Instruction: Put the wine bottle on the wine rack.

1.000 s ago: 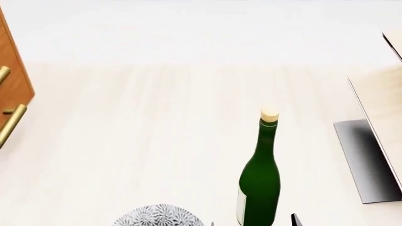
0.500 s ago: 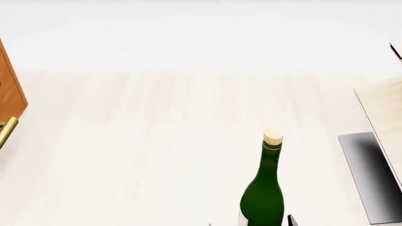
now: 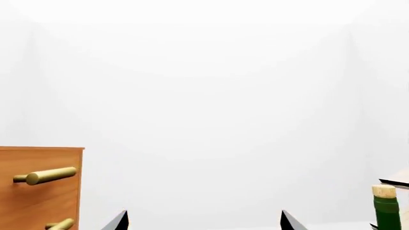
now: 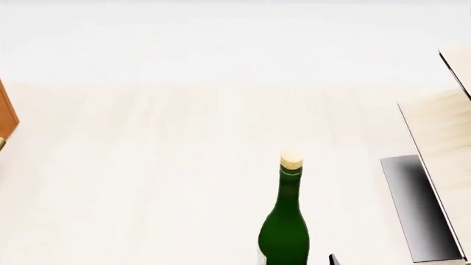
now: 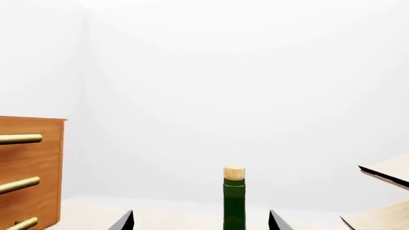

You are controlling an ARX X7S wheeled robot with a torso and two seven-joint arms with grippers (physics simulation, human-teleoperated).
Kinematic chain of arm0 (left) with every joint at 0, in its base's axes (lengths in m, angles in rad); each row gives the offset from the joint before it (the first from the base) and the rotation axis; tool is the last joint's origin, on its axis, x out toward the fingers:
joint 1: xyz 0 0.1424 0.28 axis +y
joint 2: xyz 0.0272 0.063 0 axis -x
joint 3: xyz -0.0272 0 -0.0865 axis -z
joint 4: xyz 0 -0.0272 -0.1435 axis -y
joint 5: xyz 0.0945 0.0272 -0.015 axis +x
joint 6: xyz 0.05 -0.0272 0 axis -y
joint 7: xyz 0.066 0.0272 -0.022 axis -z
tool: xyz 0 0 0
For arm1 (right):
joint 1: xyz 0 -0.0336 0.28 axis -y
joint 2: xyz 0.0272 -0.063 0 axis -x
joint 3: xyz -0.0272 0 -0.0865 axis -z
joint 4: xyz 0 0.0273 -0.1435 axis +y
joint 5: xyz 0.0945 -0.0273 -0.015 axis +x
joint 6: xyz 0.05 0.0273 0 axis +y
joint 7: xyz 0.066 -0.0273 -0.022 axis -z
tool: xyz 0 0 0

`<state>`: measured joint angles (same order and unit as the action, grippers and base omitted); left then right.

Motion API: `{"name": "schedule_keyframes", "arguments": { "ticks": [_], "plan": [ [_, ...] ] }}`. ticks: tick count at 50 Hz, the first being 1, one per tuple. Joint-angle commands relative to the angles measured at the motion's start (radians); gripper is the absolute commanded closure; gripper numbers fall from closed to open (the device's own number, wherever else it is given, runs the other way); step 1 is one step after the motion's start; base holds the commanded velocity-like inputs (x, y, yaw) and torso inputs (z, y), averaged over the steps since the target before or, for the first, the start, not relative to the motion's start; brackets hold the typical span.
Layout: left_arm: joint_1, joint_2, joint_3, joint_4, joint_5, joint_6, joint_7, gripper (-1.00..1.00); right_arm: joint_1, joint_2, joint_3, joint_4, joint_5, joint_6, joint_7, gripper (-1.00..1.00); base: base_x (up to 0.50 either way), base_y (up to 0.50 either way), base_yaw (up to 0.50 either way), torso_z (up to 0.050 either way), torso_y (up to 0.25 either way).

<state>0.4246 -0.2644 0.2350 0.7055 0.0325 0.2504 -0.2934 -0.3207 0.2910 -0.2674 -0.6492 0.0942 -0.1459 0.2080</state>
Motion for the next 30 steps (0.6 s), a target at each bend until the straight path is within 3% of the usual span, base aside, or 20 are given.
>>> {"name": "schedule_keyframes", "arguments": {
  "ticks": [1,30],
  "plan": [
    [0.000,-0.006,0.005,0.001,0.002,-0.001,-0.007,-1.00,-0.001,0.007,-0.005,-0.002,0.004,-0.001,0.003,-1.00,0.00,-0.13,0.00,0.000,0.000],
    [-0.008,-0.019,0.019,0.006,0.007,-0.009,-0.021,-1.00,0.007,0.020,-0.011,-0.006,0.011,0.003,0.017,-1.00,0.00,-0.13,0.00,0.000,0.000]
  ]
}}
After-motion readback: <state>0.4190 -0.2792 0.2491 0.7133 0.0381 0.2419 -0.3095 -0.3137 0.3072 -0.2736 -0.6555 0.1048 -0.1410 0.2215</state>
